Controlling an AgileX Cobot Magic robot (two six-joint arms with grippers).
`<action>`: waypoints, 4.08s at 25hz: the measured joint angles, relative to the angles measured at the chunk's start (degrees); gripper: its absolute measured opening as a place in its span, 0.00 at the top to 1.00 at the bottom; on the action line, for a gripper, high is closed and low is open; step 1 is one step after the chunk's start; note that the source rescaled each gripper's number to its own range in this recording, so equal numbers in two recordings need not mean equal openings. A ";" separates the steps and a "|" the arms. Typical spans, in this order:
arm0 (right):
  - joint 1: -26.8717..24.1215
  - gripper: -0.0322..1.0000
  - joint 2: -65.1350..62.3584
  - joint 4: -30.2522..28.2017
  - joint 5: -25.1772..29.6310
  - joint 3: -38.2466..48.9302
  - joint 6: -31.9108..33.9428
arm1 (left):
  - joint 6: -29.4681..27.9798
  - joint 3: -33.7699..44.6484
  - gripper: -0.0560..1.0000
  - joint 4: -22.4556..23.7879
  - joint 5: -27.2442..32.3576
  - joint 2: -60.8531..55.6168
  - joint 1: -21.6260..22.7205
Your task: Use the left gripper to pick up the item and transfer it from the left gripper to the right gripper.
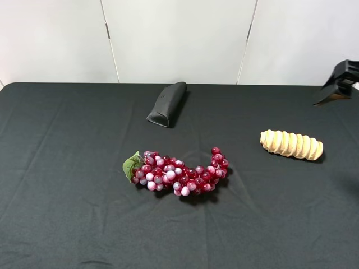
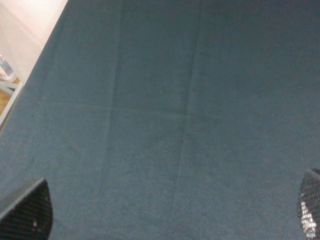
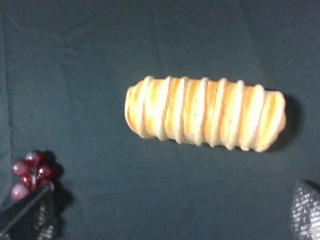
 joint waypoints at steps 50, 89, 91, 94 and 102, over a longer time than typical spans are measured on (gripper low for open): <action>4.18 0.00 -66.49 -15.58 11.54 18.30 7.92 | 0.00 0.00 0.02 0.14 -0.05 0.00 0.00; 4.18 0.00 -66.49 -15.18 12.10 21.34 7.39 | 0.00 0.00 0.02 0.04 -0.40 0.00 0.00; 4.18 0.00 -66.49 -15.18 12.10 21.34 7.39 | 0.00 0.00 0.02 0.04 -0.40 0.00 0.00; 4.18 0.00 -66.49 -15.18 12.10 21.34 7.39 | 0.00 0.00 0.02 0.04 -0.40 0.00 0.00; 4.18 0.00 -66.49 -15.18 12.10 21.34 7.39 | 0.00 0.00 0.02 0.04 -0.40 0.00 0.00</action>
